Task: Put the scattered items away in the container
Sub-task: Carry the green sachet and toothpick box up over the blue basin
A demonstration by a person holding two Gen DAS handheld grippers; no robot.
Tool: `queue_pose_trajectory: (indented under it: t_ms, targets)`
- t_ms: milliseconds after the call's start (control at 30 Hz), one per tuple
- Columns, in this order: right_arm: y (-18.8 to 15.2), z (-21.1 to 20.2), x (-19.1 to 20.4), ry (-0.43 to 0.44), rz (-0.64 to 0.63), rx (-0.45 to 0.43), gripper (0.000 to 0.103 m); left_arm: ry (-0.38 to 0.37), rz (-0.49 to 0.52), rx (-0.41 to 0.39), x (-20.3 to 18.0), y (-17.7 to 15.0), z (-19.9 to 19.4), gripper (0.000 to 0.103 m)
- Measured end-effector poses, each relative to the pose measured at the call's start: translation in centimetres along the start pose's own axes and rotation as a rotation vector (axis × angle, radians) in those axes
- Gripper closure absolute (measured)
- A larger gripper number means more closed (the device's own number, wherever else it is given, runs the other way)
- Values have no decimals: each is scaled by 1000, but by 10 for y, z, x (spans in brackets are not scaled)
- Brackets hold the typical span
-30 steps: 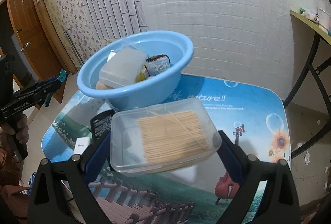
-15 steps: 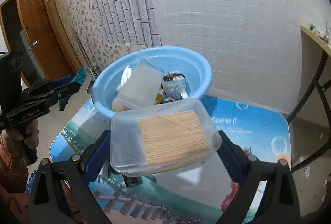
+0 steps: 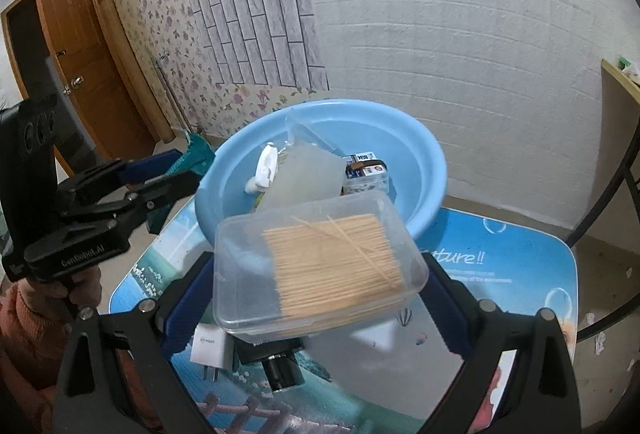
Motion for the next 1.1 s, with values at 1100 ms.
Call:
queue_pose_trajectory:
  t_ms: [1100]
  targets:
    - [45,62,8,-60,52,53,5,18,6,39,33,-3,76,58]
Point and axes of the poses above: each gripper's, at about its wrist camera, not at the fingertips, and z roughly the way its jaws point, x to its left, y to its top, the point moved 3 cm from there along z, roughly the way its jaws point, and after that the axes turned 10 degrees about -y, right-handed, at the moved point
